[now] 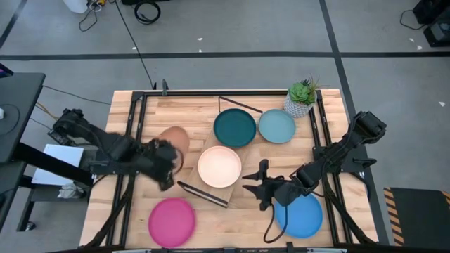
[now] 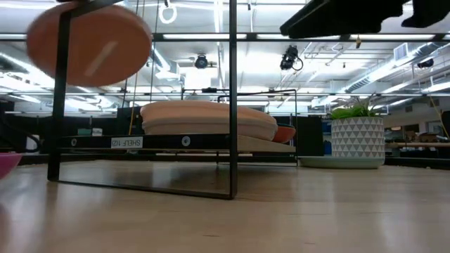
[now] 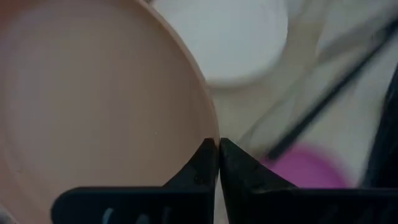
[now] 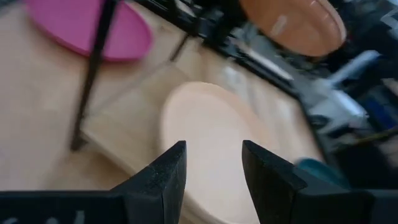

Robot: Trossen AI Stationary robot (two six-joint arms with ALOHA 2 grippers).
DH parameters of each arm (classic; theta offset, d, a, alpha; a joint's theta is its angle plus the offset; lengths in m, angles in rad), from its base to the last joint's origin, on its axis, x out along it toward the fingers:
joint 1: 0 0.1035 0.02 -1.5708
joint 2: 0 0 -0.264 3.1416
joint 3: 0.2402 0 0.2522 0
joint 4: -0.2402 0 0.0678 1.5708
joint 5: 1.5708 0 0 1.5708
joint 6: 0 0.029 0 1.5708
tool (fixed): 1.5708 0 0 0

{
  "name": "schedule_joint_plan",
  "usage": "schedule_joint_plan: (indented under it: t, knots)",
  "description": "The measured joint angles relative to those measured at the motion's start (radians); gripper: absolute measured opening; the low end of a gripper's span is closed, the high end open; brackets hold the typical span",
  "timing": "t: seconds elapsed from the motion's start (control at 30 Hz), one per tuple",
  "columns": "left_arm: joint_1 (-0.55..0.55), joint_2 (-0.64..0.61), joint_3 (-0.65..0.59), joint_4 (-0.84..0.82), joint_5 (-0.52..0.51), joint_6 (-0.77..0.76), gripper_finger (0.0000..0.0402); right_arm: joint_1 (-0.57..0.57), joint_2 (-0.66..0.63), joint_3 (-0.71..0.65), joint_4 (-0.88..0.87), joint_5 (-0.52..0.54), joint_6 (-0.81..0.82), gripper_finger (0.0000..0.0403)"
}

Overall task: Place and stack plates onto a shelf
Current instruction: Stack the brown plate on the light orange plate

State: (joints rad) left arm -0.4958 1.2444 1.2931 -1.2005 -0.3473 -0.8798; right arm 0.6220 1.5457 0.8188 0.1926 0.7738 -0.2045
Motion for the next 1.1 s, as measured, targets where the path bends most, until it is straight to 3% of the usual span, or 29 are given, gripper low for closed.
schedule_joint_plan:
  t: [0.17,0.3,0.5,0.67,1.1]
  knots:
    - [0.169,0.076,0.111,0.121,0.097,-0.008,0.0012,0.036,-0.039,0.000,-0.010,0.131,-0.028,0.0160]
    - [0.234,0.217,0.227,0.153,0.195,0.069,0.0011,0.042,-0.060,0.000,-0.098,0.168,0.066,0.0160]
    - [0.233,0.429,0.398,0.136,0.272,0.201,0.0013,0.044,-0.060,0.000,-0.277,0.166,0.238,0.0160]
    - [0.220,0.559,0.507,0.062,0.308,0.295,0.0014,0.064,-0.060,0.000,-0.315,0.159,0.285,0.0160]
    - [0.180,0.672,0.520,0.051,0.294,0.483,0.0014,0.073,-0.060,0.000,-0.306,0.148,0.307,0.0160]
